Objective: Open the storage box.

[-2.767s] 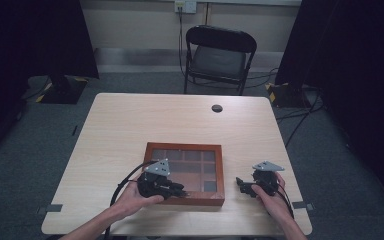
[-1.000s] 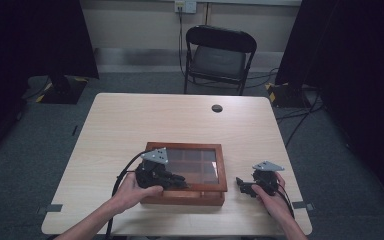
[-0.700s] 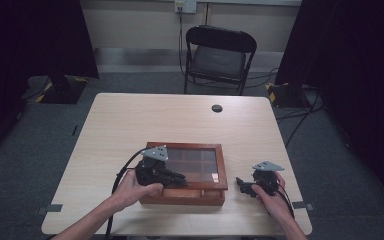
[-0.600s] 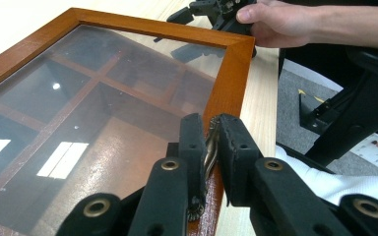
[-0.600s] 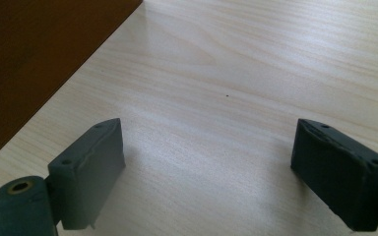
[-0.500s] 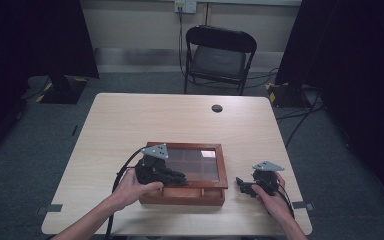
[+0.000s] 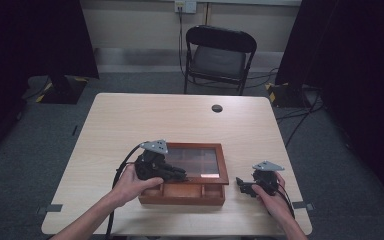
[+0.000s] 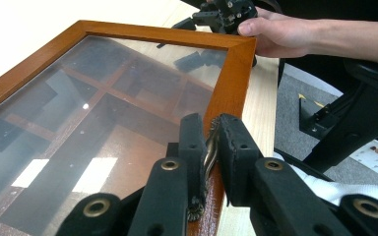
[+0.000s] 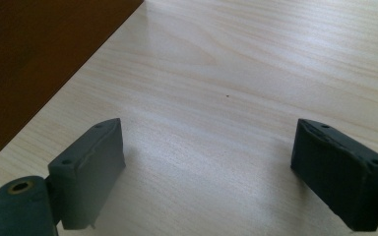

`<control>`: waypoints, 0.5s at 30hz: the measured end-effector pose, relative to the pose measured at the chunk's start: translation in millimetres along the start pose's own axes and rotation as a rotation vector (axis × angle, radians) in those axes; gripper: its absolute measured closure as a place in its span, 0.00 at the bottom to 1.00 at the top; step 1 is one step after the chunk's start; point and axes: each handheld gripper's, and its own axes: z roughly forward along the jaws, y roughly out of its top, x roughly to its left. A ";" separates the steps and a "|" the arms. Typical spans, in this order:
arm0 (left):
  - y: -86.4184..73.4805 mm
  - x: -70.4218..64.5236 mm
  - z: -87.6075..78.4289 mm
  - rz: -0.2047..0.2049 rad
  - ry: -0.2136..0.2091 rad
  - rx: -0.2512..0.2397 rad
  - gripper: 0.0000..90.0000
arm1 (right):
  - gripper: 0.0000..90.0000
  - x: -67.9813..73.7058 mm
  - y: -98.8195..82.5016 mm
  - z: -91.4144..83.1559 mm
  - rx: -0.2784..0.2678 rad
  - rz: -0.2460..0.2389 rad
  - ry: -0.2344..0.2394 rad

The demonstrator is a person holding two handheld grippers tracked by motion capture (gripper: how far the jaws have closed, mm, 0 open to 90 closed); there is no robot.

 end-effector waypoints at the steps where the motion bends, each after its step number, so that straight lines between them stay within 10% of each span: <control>1: 0.6 0.2 -0.5 0.000 0.001 -0.006 0.90 | 0.13 0.0 0.0 0.0 0.000 -0.001 0.000; 15: 12.1 0.9 -8.2 0.003 0.013 -0.020 0.90 | 0.13 -0.2 0.0 0.1 -0.001 -0.002 0.001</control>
